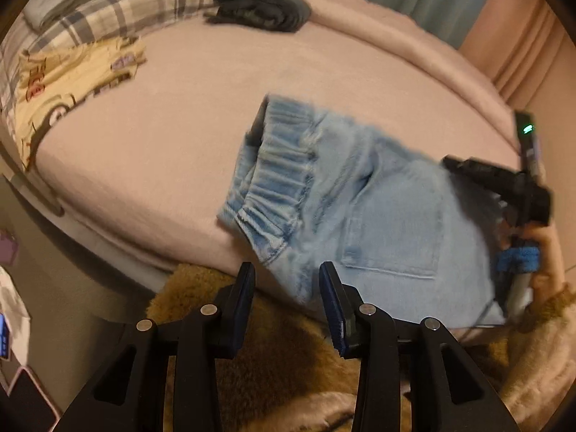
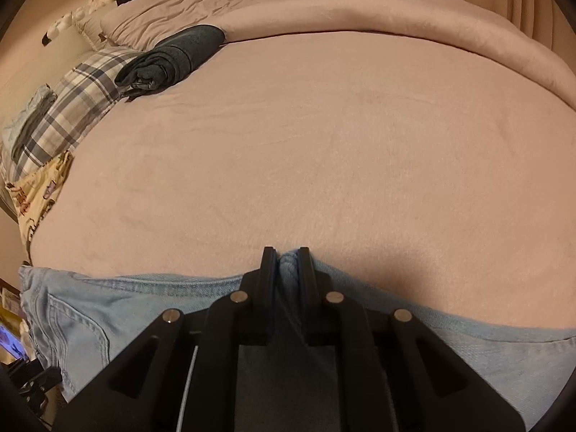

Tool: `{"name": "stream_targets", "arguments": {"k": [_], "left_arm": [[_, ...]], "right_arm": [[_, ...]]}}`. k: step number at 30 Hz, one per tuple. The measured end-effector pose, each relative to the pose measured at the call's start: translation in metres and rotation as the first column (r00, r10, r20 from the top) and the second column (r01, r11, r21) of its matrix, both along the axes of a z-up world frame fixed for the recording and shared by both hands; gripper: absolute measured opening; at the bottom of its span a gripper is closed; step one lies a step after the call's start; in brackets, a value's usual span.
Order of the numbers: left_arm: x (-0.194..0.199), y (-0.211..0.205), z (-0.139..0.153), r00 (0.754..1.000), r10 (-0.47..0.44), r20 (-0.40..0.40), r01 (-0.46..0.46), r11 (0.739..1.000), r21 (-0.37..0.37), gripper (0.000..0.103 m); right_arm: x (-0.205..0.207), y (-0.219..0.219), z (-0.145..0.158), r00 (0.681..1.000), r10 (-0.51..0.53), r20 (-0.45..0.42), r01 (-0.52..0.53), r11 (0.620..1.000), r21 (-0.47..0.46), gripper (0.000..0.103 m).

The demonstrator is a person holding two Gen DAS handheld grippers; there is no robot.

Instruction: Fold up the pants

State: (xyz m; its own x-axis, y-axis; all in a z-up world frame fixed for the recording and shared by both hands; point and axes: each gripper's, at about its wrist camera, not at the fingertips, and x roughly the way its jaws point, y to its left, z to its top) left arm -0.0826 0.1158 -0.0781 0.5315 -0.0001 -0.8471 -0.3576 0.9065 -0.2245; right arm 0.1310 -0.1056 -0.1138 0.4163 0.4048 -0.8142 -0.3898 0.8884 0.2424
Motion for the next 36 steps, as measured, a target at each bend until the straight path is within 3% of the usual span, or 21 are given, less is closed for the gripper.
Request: {"name": "stream_targets", "arguments": {"k": [5,9,11,13,15,17,19,20,26,29,31,32,34,36], "left_arm": [[0.002,0.0,0.057,0.988,-0.021,0.155,0.016,0.999,0.034,0.039],[0.058,-0.008,0.069,0.976,-0.099,0.197,0.095,0.995,0.027,0.039],[0.085,-0.009,0.06,0.976,-0.116,0.183,0.127,0.991,-0.048,0.039],[0.113,-0.01,0.042,0.974,-0.154,0.167,0.186,0.963,-0.198,0.039],[0.13,-0.013,0.02,0.982,-0.154,0.108,0.178,0.947,-0.268,0.037],[0.137,-0.016,-0.003,0.991,-0.133,0.023,0.135,0.967,-0.215,0.032],[0.132,-0.016,-0.019,0.994,-0.11,0.011,0.111,0.986,-0.121,0.005],[0.127,-0.017,-0.024,0.995,-0.096,0.018,0.098,0.99,-0.098,0.005],[0.103,-0.015,-0.035,0.996,-0.039,0.085,0.052,0.986,-0.156,0.006],[0.098,-0.022,-0.033,0.995,-0.025,0.094,0.037,0.991,-0.127,0.006],[0.097,-0.027,-0.033,0.995,-0.04,0.092,0.048,0.995,-0.087,0.006],[0.097,-0.028,-0.033,0.995,-0.045,0.093,0.053,0.995,-0.081,0.006],[0.099,-0.025,-0.033,0.995,-0.043,0.095,0.052,0.994,-0.092,0.006],[0.099,-0.023,-0.034,0.995,-0.029,0.096,0.039,0.994,-0.107,0.006]], "right_arm": [[0.001,-0.002,-0.001,1.0,0.004,0.0,-0.004,0.999,0.036,0.011],[0.0,0.0,-0.003,1.0,-0.017,-0.002,0.017,0.999,0.036,0.011],[-0.001,0.002,-0.003,1.0,-0.017,0.006,0.017,1.0,0.024,0.011],[-0.001,0.003,-0.003,1.0,-0.02,0.008,0.02,1.0,0.02,0.011],[0.0,0.004,-0.004,1.0,-0.023,0.006,0.023,1.0,0.017,0.011],[0.0,0.005,-0.004,1.0,-0.028,0.007,0.028,0.999,0.015,0.011],[-0.001,0.006,-0.005,1.0,-0.028,0.011,0.028,1.0,0.011,0.011],[-0.001,0.006,-0.005,1.0,-0.028,0.012,0.028,1.0,0.011,0.011],[0.0,0.01,-0.008,0.999,-0.044,0.022,0.044,0.999,-0.005,0.012],[-0.001,0.011,-0.005,0.998,-0.044,0.034,0.044,0.999,-0.014,0.013],[-0.006,0.005,0.006,0.997,-0.063,0.044,0.064,0.998,-0.007,0.029],[-0.013,-0.002,0.017,0.993,-0.075,0.086,0.075,0.997,0.002,0.034],[-0.026,-0.018,0.037,0.985,-0.083,0.154,0.083,0.997,0.009,0.055],[-0.033,-0.04,0.046,0.985,-0.11,0.136,0.107,0.994,0.026,0.053]]}}
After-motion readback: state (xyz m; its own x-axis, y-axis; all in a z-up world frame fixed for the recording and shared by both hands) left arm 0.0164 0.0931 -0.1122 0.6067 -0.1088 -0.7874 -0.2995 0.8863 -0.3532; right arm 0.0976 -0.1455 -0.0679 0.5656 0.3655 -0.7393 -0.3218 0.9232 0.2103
